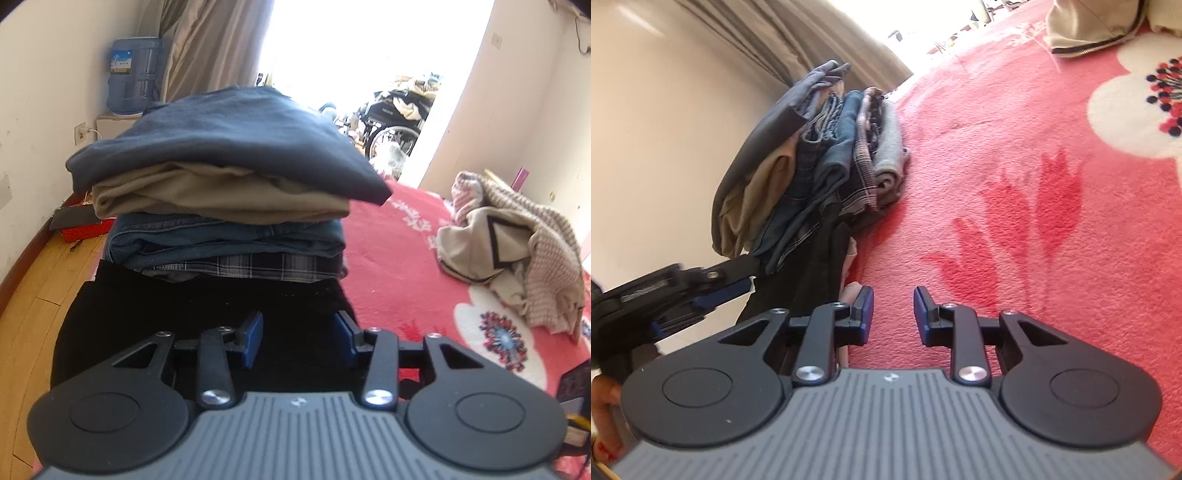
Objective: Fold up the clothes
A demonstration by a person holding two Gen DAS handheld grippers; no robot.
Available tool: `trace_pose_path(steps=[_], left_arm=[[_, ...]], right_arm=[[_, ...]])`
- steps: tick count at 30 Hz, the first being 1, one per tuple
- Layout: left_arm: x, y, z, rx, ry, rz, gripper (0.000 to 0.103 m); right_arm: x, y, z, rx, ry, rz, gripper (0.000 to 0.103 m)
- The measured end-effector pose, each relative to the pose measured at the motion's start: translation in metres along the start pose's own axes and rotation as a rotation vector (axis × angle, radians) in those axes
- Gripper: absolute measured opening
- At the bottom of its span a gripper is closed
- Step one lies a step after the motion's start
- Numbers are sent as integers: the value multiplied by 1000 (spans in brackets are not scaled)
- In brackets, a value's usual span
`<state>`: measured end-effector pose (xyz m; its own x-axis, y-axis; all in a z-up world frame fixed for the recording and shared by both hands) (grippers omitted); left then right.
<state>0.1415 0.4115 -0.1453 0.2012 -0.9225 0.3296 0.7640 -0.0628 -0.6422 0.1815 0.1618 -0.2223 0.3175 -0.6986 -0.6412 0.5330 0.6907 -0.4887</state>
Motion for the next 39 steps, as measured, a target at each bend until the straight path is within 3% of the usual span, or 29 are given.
trace_pose_path(steps=[10,16,25,34,39], left_arm=[[14,-75,-27,-17,-43,-15,59],[7,-112,-58,-50,-110,24,67],[0,-176,-86,-32,-158,56,79],[-3,-237,-105,27,-189,100,93],[-6,-268,-116,49,-203,141,96]], right_arm=[[-13,-6,2,6,-49,-5,33],[-28,-9,-3,-1,-89,-3,41],[-64,-27,-13,0,-198,0,50],[-93,-56,-31,-61,-282,-25,63],[-107,-81,-41,-53,-276,-21,80]])
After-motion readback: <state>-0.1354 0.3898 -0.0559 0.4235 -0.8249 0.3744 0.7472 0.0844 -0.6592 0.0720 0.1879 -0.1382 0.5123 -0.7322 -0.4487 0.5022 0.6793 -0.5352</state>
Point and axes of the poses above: each gripper's, at about its wrist camera, not at the fingertips, and y roughly the way its jaws point, x to its right, z to its top, the point moved 4 cm from there along y, roughly the way its jaws point, and after that the axes turned 6 degrees about -y, right-handed, at the moved point
